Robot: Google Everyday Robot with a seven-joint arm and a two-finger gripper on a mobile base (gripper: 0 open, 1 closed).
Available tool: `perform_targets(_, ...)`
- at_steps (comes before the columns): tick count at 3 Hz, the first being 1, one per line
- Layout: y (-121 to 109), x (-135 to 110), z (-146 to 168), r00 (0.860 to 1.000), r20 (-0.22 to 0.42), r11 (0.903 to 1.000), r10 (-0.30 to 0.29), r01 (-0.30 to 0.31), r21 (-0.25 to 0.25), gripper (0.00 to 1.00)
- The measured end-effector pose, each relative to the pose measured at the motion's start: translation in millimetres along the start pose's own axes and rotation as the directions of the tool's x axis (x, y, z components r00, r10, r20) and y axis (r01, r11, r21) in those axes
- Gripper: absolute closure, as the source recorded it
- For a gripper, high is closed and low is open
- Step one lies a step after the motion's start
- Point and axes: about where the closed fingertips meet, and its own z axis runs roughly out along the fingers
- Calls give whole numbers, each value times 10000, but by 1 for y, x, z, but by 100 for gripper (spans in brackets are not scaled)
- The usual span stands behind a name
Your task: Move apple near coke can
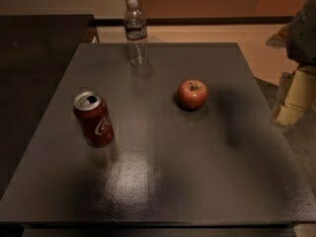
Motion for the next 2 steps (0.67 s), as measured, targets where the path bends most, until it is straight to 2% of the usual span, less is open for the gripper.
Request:
perform_targets(1, 0, 0, 0, 10000, 2, 10000, 0, 0, 2, 0)
perform_targets(2, -4, -5, 6, 9995, 300, 10000, -40, 41, -36, 0)
